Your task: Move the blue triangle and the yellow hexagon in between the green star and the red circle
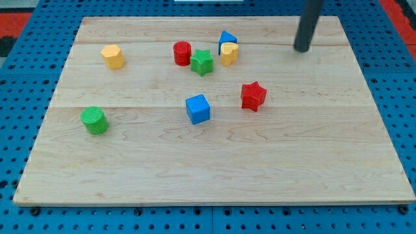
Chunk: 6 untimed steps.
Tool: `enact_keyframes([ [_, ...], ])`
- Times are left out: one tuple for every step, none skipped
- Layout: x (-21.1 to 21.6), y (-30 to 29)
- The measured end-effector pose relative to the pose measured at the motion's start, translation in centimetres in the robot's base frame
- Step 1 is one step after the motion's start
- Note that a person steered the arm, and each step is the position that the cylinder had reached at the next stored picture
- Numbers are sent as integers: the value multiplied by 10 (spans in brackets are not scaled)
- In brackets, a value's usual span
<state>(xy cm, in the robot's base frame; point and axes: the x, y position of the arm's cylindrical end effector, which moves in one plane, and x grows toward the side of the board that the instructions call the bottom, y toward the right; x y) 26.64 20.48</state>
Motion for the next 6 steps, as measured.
enact_keyframes([
  [-22, -61],
  [28, -126],
  [39, -142],
  [-10, -92],
  [-22, -117],
  [8, -193],
])
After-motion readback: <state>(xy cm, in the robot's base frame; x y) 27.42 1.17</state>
